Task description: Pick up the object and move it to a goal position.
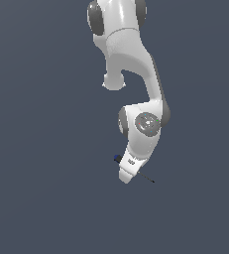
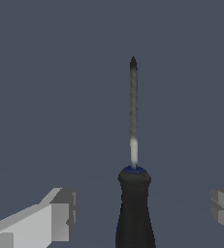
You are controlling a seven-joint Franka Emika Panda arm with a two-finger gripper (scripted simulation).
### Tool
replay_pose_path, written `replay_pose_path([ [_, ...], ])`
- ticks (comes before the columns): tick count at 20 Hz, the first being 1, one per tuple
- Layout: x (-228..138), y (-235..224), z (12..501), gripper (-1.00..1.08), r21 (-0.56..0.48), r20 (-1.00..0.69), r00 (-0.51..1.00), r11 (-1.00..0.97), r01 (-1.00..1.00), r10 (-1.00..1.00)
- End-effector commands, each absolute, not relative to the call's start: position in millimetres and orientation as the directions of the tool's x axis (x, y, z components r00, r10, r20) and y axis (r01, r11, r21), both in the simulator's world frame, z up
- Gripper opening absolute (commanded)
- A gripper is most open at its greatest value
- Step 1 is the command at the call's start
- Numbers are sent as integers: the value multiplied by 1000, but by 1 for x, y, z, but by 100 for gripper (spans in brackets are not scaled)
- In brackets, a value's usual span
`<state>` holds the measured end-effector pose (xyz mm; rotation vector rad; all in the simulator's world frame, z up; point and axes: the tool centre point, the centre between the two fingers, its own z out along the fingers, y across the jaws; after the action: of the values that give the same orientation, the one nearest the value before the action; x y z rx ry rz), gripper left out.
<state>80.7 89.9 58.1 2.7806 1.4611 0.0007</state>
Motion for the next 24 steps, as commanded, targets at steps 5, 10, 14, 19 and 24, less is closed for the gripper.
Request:
replay_pose_path([
  [5, 79, 90, 27, 100, 0, 0, 564, -564, 826, 826],
  [10, 80, 90, 13, 100, 0, 0, 563, -563, 826, 826],
  [14, 81, 90, 13, -100, 0, 0, 563, -563, 826, 826],
  [19, 81, 90, 13, -100, 0, 0, 563, -563, 826, 826],
  [24, 81, 90, 13, -100, 0, 0, 563, -563, 826, 826],
])
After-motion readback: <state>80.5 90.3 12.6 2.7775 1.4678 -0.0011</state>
